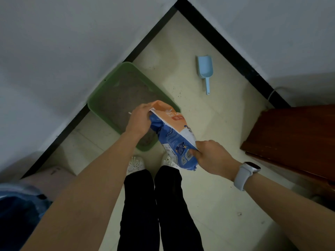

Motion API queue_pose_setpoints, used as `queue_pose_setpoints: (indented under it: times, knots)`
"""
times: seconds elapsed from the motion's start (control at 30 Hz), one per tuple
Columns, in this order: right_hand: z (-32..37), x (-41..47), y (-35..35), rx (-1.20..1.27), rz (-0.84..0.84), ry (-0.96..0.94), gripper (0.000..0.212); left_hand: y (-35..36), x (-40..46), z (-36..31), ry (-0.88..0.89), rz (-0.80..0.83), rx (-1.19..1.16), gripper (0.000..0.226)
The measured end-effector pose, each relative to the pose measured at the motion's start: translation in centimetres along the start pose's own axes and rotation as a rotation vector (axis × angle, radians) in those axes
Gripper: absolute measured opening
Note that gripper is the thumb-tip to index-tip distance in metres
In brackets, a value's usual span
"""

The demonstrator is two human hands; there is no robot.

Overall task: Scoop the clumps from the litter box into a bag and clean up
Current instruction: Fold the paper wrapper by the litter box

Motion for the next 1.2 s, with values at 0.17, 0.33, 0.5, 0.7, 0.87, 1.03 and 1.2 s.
queue_pose_setpoints:
  times: [0.17,0.33,0.5,0.7,0.87,1.03,1.2]
  knots:
    - [-0.3,0.2,-0.9,-0.012,0.016,-0.003,0.03,-0.2,0.0,-0.1,0.031,-0.002,0.04,0.038]
    - [-0.4,0.3,-1.5,-0.042,0.014,0.008,0.029,0.2,-0.6,0.1,0.027,-0.014,0.082,0.037]
    - [-0.9,0.7,-1.7,-0.057,-0.037,0.061,0.027,0.5,-2.9,0.3,-0.074,-0.156,0.069,0.041]
    - [0.0,0.8,-2.4,-0.105,-0.039,0.035,0.027,2.0,-4.6,0.6,-0.209,-0.275,-0.122,0.045]
    - [0.3,0.8,-3.1,-0.144,-0.011,0.012,0.027,2.1,-4.1,0.9,-0.225,-0.269,-0.173,0.042]
    - [0.0,0.9,-3.5,-0.174,0.008,0.012,0.029,1.9,-3.4,0.5,-0.196,-0.287,-0.183,0.04]
    - [0.3,0.7,-3.9,-0.203,0.016,-0.013,0.028,1.7,-2.8,0.9,-0.132,-0.319,-0.158,0.039]
Point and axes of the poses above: each hand's wrist, its own x-axis towards the middle knuckle, its own y-axis out of the palm, z = x × y, the point moved 4 cm from there along x, towards the middle knuckle, and after that the axes turned 4 degrees about y, right-handed, at the moved point
